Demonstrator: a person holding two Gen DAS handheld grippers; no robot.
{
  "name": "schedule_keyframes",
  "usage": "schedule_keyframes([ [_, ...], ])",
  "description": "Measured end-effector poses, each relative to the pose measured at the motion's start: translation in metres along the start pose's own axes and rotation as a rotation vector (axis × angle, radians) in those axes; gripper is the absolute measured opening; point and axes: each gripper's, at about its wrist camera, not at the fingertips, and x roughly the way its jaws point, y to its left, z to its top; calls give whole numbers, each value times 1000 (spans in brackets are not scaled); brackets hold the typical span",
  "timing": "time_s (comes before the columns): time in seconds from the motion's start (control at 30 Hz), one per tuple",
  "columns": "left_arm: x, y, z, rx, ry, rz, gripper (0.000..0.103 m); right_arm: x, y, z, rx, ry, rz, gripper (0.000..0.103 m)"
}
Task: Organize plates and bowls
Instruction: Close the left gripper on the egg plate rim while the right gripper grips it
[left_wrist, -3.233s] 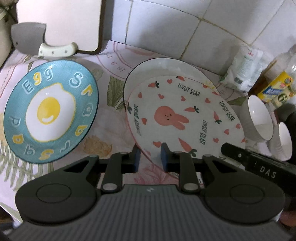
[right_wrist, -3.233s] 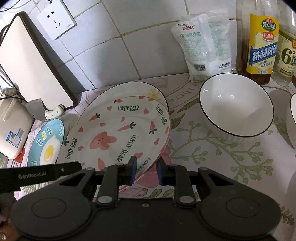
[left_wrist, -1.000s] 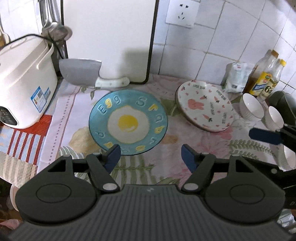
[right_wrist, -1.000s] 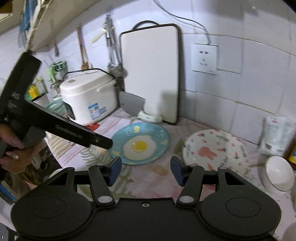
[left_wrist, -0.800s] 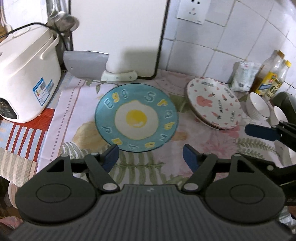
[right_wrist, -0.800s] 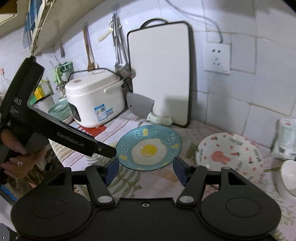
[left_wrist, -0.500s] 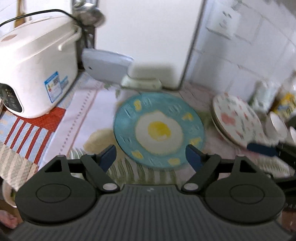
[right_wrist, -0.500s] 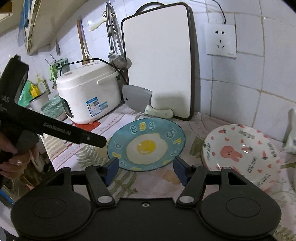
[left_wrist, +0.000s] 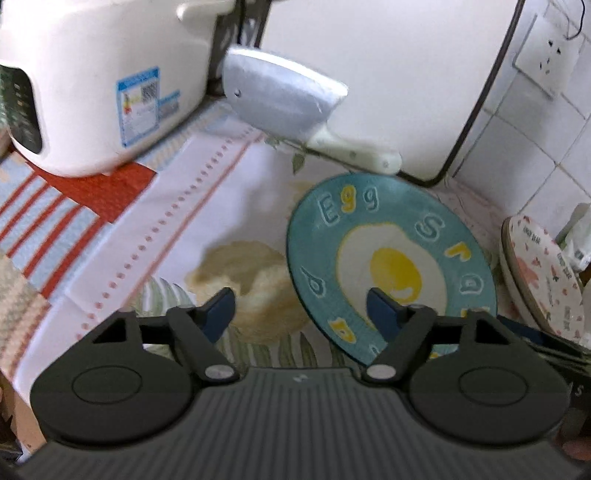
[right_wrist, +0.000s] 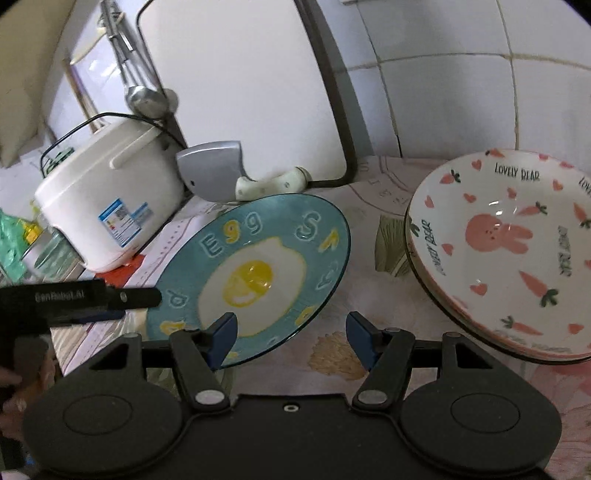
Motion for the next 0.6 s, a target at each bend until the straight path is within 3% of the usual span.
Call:
schedule_keyframes([
  [0.17, 16, -6, -7, 5, 26, 17, 50, 11, -2, 0, 40, -8, 21, 67],
  [0.27, 16, -11, -8, 23, 32, 22, 37, 15, -2, 1, 48, -16, 14, 55],
  [0.33, 18, -13, -8, 13, 46, 15, 36, 19, 0, 2, 42, -9, -4, 41],
  [0.47, 22, -19, -8, 15, 40, 27, 30, 21, -1, 4, 49, -3, -21, 37],
  [0.53, 22, -22, -8, 10, 38, 43, 31, 22, -3, 5, 50, 5, -37, 27],
  [0.6, 22, -23, -9, 6, 36, 49, 31, 22, -7, 7, 71, 17, -30, 25],
])
